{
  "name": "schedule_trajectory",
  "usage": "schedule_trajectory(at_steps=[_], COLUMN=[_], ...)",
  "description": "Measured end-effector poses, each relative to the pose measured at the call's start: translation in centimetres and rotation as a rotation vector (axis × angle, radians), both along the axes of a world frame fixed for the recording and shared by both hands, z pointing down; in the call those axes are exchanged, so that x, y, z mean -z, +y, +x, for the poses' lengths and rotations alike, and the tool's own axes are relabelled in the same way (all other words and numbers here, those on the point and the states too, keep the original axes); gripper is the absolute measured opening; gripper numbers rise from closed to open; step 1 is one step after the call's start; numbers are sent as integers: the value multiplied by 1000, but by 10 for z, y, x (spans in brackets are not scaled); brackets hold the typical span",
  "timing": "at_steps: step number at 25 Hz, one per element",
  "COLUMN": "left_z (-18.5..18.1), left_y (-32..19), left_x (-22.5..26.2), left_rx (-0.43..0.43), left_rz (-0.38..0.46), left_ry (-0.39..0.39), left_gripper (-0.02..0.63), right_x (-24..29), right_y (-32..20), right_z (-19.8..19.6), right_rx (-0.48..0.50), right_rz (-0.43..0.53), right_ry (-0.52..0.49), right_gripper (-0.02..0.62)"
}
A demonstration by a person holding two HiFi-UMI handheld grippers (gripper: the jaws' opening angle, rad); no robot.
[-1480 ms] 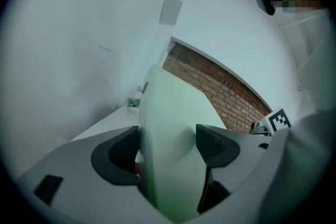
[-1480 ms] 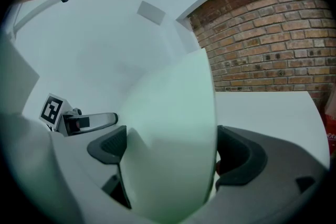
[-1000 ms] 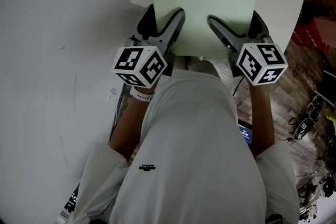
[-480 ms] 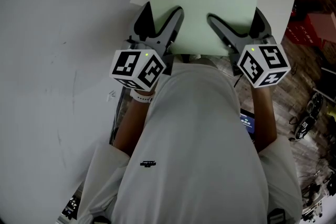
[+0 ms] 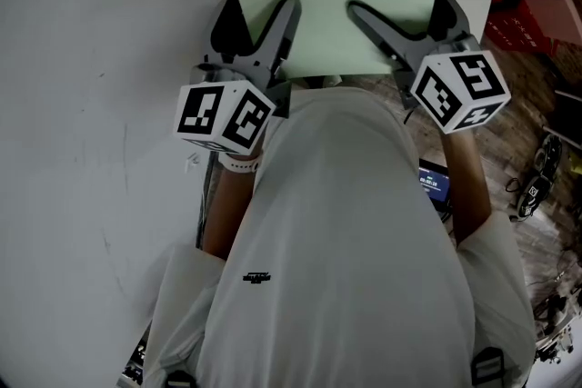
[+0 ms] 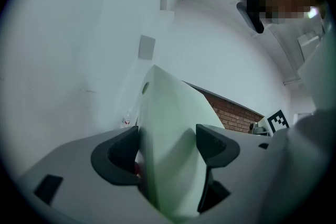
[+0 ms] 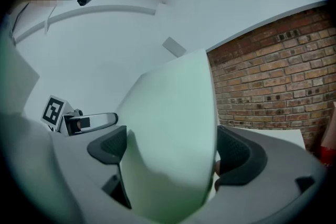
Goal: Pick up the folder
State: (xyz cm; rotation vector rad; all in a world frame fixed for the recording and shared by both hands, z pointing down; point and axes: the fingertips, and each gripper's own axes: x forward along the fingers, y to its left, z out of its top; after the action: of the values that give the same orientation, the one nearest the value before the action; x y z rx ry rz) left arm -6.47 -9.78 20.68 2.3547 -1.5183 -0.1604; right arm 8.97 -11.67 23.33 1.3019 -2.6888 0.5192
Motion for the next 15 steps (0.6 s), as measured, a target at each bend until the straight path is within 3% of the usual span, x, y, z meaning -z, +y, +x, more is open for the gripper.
schedule_trajectory(at_steps=[15], left_z=[1], left_y=[-4], left_x=[9], left_rx=[-2], left_rz=[18], left_ry=[-8], left_gripper=[351], right_x=[8], right_y=[-4], right_z=[2], right_rx=[-8], right_rz=[24], right_ry=[-12], right_gripper=[536])
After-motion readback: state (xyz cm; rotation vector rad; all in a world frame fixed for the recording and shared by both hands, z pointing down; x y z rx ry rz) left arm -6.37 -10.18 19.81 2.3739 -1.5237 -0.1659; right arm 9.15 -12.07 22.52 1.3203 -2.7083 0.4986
